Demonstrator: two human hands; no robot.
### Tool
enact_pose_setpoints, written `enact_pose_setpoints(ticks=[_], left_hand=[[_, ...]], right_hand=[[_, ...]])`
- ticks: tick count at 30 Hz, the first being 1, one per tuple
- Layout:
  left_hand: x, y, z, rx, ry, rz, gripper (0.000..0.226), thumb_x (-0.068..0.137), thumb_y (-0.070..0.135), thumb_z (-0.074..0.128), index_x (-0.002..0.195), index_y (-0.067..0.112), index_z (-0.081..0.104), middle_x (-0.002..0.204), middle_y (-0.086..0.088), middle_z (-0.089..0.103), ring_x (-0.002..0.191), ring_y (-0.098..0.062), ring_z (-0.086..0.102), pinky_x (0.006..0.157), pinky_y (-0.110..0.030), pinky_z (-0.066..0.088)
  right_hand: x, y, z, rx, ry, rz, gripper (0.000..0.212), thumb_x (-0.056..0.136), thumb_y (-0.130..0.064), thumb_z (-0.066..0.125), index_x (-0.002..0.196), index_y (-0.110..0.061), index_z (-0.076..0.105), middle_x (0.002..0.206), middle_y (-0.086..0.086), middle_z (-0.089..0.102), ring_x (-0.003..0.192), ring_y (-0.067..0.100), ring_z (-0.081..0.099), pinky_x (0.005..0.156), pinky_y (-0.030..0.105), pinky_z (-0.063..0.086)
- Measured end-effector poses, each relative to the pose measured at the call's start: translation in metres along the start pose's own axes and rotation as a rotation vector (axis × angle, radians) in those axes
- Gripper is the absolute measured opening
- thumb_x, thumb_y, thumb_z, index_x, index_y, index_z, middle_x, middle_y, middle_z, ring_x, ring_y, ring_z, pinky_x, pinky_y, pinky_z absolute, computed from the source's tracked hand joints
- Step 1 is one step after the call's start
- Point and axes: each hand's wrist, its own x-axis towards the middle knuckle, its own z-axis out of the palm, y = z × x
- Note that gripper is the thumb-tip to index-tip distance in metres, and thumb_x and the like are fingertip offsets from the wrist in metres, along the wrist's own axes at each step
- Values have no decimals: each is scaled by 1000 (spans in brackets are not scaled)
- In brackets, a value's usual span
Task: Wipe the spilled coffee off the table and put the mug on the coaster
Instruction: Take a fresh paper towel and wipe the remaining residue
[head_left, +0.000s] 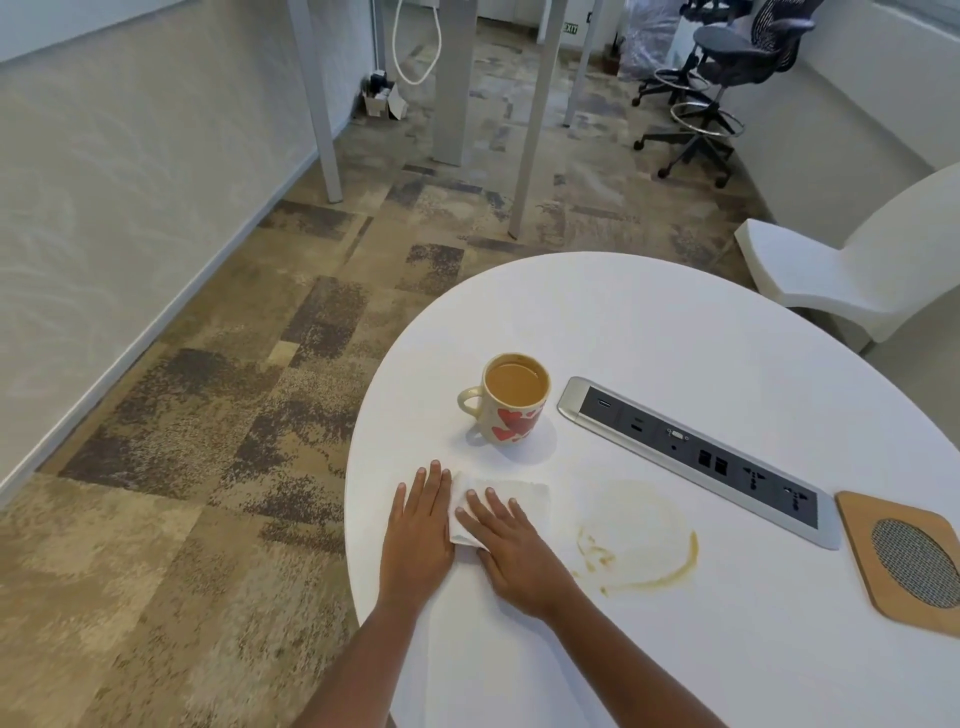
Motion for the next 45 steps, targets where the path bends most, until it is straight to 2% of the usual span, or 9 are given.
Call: enact_pose_setpoints(ticks=[9,14,22,28,36,39,41,43,45], left_hand=[[-25,21,4,19,-29,-52,52,78,17,32,113,-1,66,120,-16,66,107,-30,66,88,-44,53],[-31,48,7,13,-61,-102,52,79,16,32,112,-2,66,119,-17,66,107,-30,66,84,-49,54],[-37,90,10,8,-99,-163,50,80,15,32,107,-9,67,114,-24,67,103,-34,67,80,-49,55],[-47,105,16,12,-76,-189,51,81,14,31,108,-10,65,116,-26,66,104,-35,66,82,-51,54],[-54,110,18,-24,-30,-189,51,81,14,30,108,-12,64,115,-29,65,103,-40,66,81,-54,53],[-54,110,17,-39,-21,-188,52,81,15,29,110,-13,63,116,-29,64,105,-41,64,83,-55,52],[-54,110,18,-39,-21,-185,52,81,14,29,110,-12,63,117,-29,64,105,-40,64,83,-55,52],[-54,107,18,-33,-20,-178,52,81,14,29,110,-12,63,116,-28,64,105,-40,65,83,-54,53],[-53,103,18,-37,-22,-164,51,81,13,29,110,-12,63,115,-28,65,103,-39,66,81,-52,54]], right_hand=[[-47,49,-18,-174,-149,-282,49,101,-20,27,149,-19,15,158,2,2,145,23,-12,118,32,-11],[-79,90,-34,-193,-188,-247,52,99,-6,28,148,-14,14,155,2,-2,138,22,-17,116,30,-13],[-124,149,-66,-199,-137,41,74,85,16,29,149,-14,7,159,4,0,148,14,5,112,10,-1],[-168,164,-69,-185,-12,408,69,90,8,29,150,-17,6,160,5,1,147,14,11,115,23,23],[-153,104,-28,-202,71,777,56,94,0,24,147,1,7,154,28,11,144,34,16,113,38,29],[-139,70,-23,-178,149,788,54,89,4,28,142,10,21,148,37,22,139,42,27,107,40,37],[-130,46,-17,-249,215,678,47,67,7,44,110,16,61,115,40,59,107,47,62,79,35,57],[-126,22,-13,-247,181,617,39,51,1,56,84,6,75,92,26,74,84,35,73,60,28,60],[-120,14,-14,-155,188,569,42,66,6,60,107,11,65,116,34,62,109,39,63,85,29,56]])
